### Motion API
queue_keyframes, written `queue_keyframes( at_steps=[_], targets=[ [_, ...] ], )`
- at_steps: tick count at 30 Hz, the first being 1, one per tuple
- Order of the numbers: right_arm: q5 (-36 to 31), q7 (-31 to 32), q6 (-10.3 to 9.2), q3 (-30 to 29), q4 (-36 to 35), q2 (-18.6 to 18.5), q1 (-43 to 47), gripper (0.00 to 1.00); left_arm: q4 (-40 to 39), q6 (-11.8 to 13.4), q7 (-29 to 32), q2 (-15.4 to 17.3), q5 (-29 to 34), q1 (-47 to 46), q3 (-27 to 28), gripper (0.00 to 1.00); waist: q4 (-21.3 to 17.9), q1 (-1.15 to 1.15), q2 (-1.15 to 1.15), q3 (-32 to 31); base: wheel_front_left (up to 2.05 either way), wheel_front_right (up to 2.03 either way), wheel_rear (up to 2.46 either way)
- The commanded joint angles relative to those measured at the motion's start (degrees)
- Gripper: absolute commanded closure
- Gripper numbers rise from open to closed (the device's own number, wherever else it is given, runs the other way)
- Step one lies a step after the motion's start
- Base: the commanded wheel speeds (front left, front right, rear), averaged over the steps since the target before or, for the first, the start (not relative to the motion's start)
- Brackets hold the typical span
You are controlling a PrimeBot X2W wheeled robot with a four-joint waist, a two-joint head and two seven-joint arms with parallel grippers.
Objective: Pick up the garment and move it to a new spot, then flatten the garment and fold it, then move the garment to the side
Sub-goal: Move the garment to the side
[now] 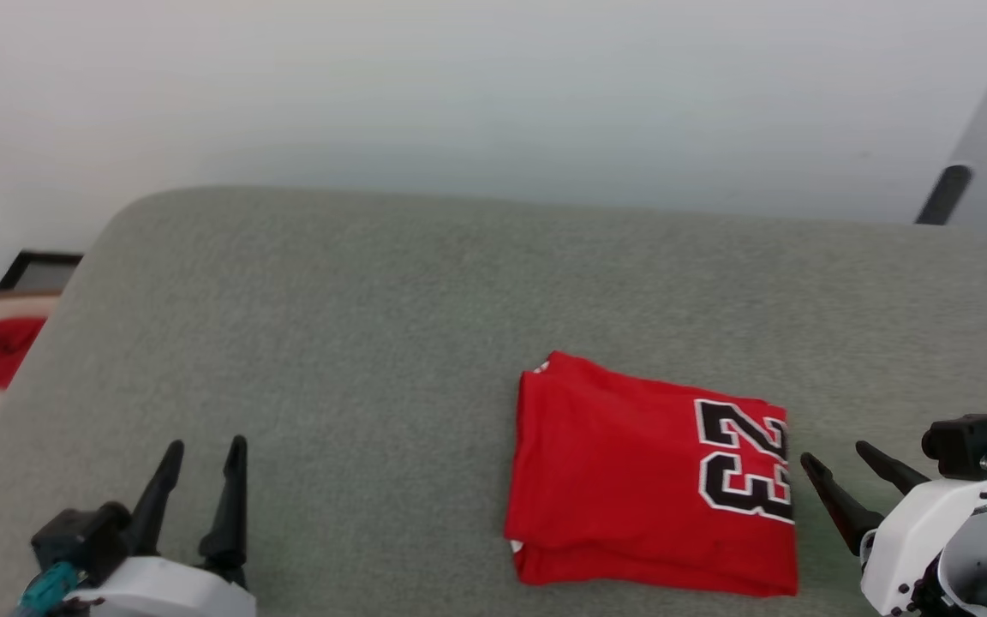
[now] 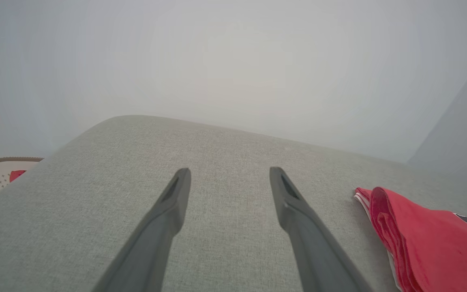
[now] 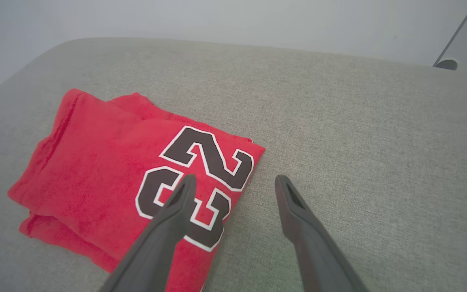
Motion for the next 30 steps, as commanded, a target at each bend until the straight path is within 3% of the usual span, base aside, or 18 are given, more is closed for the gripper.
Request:
queue_keyframes(
  at_steps=[1,11,25,26,27,30],
  targets=[
    [0.0,0.4,-0.05,-0.1,0.4,0.0,-0.6,0.0,-0.1,0.0,-0.1,-0.2,0.0,-0.8,-0.3,0.0,2.7,0.0,0.0,2.7,0.0,0.0,0.0],
    [0.3,10.1,-0.05,-1.3,5.1,1.6,-3.6,0.0,1.2,-0.2,-0.6,-1.6,-0.4,-3.8,-2.4,0.0,6.1,0.0,0.0,7.0,0.0,0.0,0.0],
    [-3.6,25.7,-0.08,-4.6,13.2,6.9,-5.0,0.0,3.5,-0.4,-1.3,-2.3,-1.1,-6.3,-3.7,0.0,6.6,0.0,0.0,8.6,0.0,0.0,0.0],
    [-4.1,26.7,-0.08,-5.1,13.7,7.2,-5.0,0.82,3.7,-0.4,-1.3,-2.4,-1.2,-6.4,-3.8,0.0,6.6,0.0,0.0,8.6,0.0,0.0,0.0],
    [-4.5,27.4,-0.09,-5.3,14.0,7.5,-5.1,1.0,3.8,-0.4,-1.4,-2.5,-1.2,-6.4,-3.8,0.0,6.6,0.0,0.0,8.6,0.0,0.0,0.0],
    [-4.4,28.5,-0.07,-6.5,13.5,8.5,-5.4,1.0,4.2,-0.4,-1.4,-2.6,-1.5,-6.4,-3.8,0.0,6.6,0.0,0.0,8.6,0.0,0.0,0.0]
  ],
)
